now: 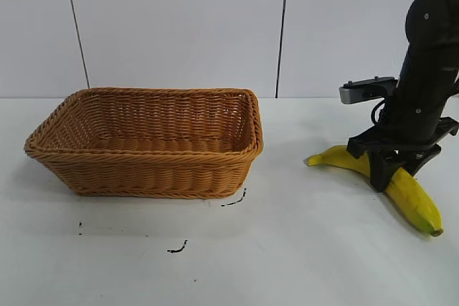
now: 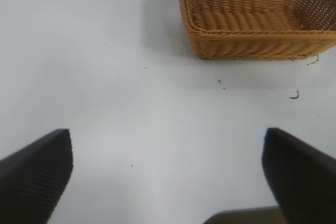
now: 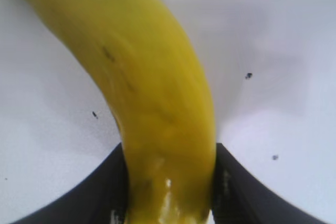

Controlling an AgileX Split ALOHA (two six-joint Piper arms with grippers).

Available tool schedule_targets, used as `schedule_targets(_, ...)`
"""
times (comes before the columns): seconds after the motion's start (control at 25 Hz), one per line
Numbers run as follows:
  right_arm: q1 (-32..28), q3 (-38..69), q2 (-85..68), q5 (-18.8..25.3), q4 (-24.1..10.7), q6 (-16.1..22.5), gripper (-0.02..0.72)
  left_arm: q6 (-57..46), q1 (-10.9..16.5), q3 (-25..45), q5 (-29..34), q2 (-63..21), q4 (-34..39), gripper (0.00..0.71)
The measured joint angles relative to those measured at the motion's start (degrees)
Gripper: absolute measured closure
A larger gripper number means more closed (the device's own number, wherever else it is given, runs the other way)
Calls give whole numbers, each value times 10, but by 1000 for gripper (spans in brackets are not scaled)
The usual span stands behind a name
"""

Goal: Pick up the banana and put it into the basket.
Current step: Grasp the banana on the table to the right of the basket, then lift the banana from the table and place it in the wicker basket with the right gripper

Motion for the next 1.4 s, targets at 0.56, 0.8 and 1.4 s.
schedule_targets(0.56,29,-236,-58,169,54,-33,386,0,0,0,0,0,0,15)
schedule_targets(0.8,123,-386,29,193,58,-49,386,0,0,0,0,0,0,15)
schedule_targets(1.4,314,-577,221,129,43,-281,386,0,0,0,0,0,0,15)
